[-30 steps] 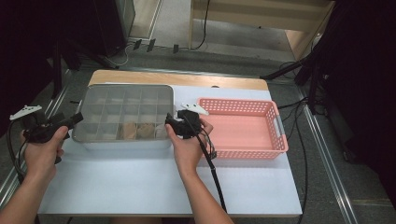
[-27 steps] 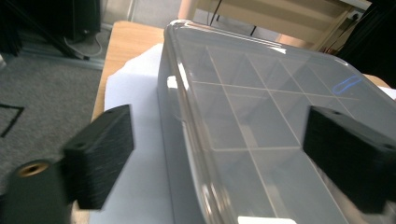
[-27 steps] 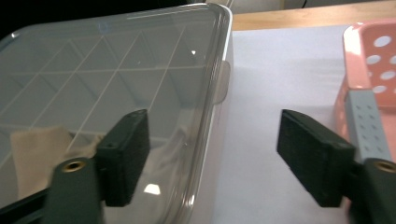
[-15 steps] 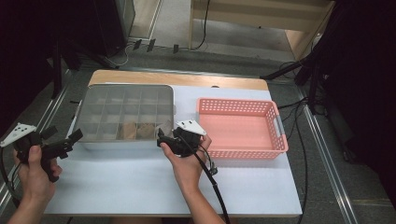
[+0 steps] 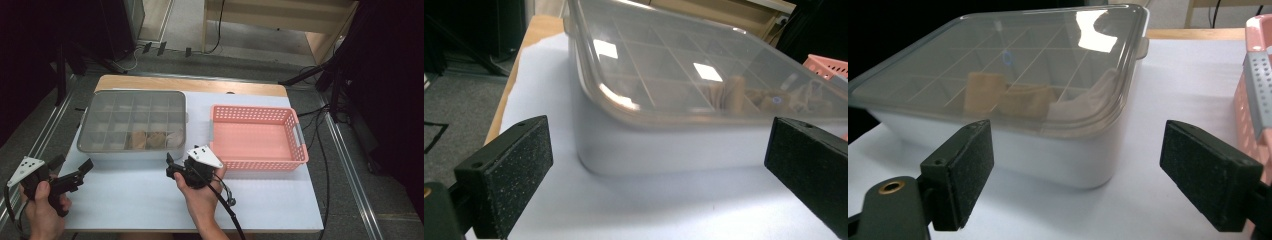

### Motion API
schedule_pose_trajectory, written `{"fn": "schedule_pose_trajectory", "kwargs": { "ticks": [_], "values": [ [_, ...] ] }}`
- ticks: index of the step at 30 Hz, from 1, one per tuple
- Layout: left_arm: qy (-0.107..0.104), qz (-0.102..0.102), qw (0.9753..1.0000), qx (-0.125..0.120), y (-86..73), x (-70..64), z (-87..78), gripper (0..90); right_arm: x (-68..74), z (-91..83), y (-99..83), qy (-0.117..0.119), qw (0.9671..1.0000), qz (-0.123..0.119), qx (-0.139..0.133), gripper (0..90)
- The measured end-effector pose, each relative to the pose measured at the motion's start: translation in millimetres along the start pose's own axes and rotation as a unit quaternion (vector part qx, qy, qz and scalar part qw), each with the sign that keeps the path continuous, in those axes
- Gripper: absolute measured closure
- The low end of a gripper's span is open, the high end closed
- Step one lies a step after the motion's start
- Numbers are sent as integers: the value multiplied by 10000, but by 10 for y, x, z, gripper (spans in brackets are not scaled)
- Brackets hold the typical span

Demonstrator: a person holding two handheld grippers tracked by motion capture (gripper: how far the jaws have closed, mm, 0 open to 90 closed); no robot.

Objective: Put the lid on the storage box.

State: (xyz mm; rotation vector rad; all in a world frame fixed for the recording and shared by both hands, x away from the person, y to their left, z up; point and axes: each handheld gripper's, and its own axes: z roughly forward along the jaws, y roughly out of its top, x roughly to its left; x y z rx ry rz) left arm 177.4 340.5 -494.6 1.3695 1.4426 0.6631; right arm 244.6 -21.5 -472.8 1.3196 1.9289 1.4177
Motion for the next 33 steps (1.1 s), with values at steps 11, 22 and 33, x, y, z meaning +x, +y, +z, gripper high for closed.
{"fn": "schedule_pose_trajectory", "kwargs": {
  "ticks": [11, 22, 33],
  "values": [
    [-38, 207, 9997, 159, -268, -35, 45, 0, -48, -288, -310, 303, 9995, 36, -120, 142],
    [76, 414, 9989, 209, -390, -56, 97, 0, -359, -555, -552, 340, 9993, 7, -168, 144],
    [-33, 337, 9992, 195, -406, -30, 100, 0, -800, -852, -650, -14, 9993, 140, -345, 146]
  ]
}}
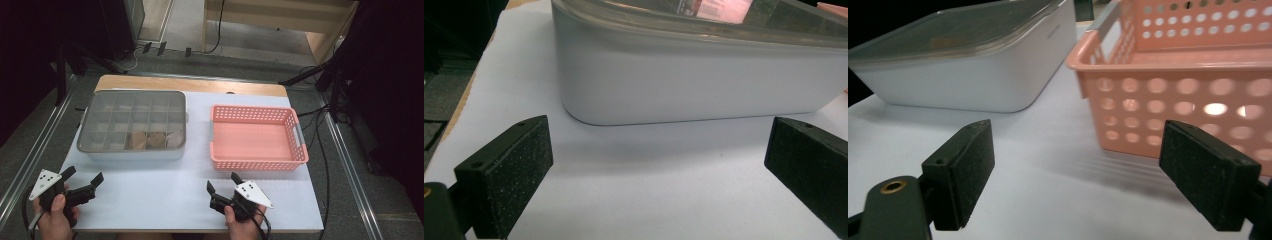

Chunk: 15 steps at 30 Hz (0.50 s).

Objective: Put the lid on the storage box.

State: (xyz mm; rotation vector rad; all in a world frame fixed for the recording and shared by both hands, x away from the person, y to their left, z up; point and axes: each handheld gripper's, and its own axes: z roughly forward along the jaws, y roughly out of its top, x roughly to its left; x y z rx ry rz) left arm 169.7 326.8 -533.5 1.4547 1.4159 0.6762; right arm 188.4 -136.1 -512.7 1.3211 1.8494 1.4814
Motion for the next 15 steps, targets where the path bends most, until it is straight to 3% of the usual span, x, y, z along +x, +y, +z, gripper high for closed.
{"fn": "schedule_pose_trajectory", "kwargs": {
  "ticks": [15],
  "values": [
    [8, 30, 10000, -23, -3, -2, -4, 0, -538, -359, 21, -459, 9988, -30, -173, 146]
  ]
}}
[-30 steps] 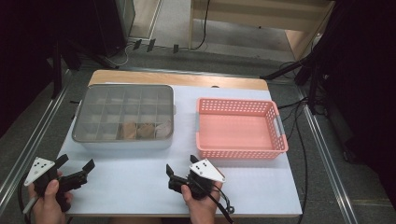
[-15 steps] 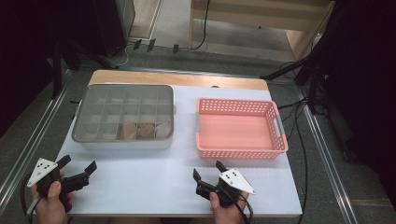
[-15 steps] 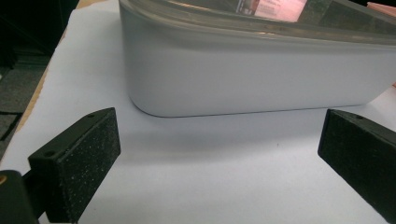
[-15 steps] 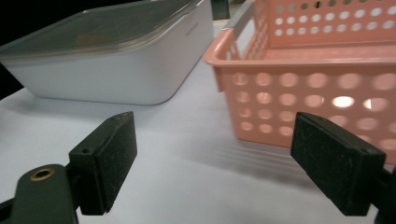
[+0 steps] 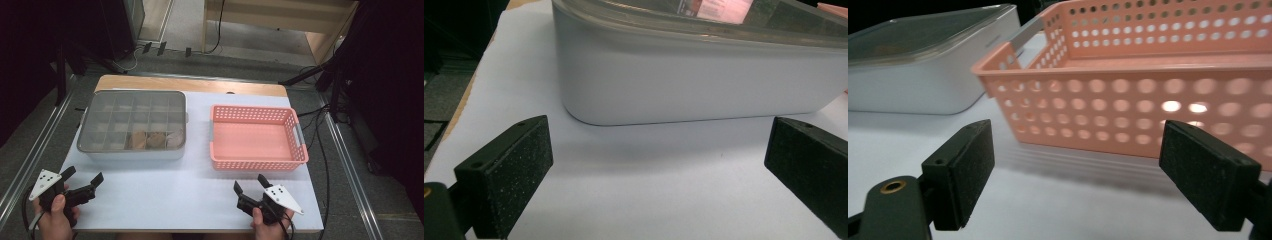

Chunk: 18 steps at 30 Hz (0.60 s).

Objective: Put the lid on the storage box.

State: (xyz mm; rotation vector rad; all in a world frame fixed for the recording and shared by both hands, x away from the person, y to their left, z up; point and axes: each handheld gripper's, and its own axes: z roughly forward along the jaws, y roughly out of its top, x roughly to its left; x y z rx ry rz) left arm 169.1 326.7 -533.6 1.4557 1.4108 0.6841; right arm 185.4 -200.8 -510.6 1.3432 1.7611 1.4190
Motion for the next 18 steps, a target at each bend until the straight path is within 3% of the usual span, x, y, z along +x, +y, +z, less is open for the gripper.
{"fn": "schedule_pose_trajectory", "kwargs": {
  "ticks": [3, 9, 18],
  "values": [
    [-4, -10, 10000, 15, 1, 2, -3, 0, -142, -55, 3, -92, 9999, 71, -57, 146],
    [9, -2, 10000, 3, 0, -2, 1, 0, -399, -164, 12, -425, 9991, -21, -64, 145],
    [18, -29, 10000, 16, 1, 1, 0, 0, -746, -311, 34, -679, 9976, -27, -121, 145]
  ]
}}
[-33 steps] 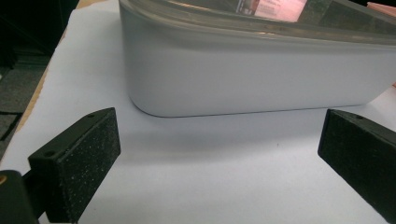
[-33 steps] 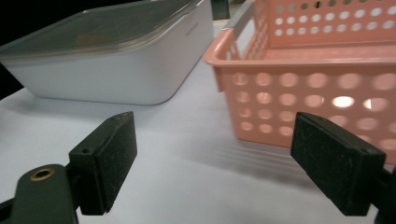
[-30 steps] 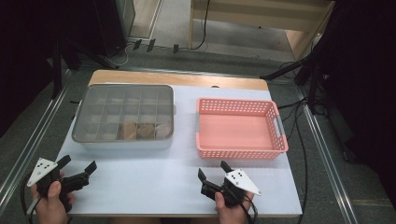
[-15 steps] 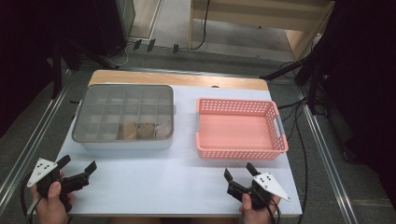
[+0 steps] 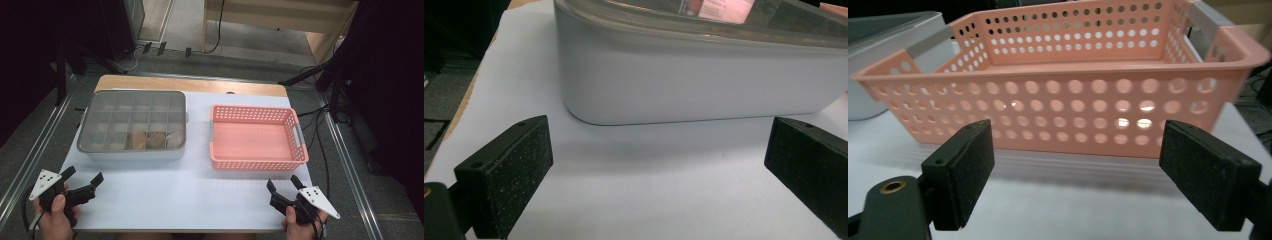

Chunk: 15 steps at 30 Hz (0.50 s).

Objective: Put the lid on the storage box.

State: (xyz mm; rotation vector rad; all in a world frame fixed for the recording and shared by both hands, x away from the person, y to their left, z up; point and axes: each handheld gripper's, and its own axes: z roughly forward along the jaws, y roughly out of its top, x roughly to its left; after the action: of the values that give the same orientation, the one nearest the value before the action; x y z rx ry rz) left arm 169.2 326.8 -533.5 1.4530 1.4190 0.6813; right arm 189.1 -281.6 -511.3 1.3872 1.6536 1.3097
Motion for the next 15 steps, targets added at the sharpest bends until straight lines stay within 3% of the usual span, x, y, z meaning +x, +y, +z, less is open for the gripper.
{"fn": "schedule_pose_trajectory", "kwargs": {
  "ticks": [15],
  "values": [
    [24, -32, 10000, 9, 1, -2, 7, 0, -463, -129, -22, -414, 9991, -5, 26, 146]
  ]
}}
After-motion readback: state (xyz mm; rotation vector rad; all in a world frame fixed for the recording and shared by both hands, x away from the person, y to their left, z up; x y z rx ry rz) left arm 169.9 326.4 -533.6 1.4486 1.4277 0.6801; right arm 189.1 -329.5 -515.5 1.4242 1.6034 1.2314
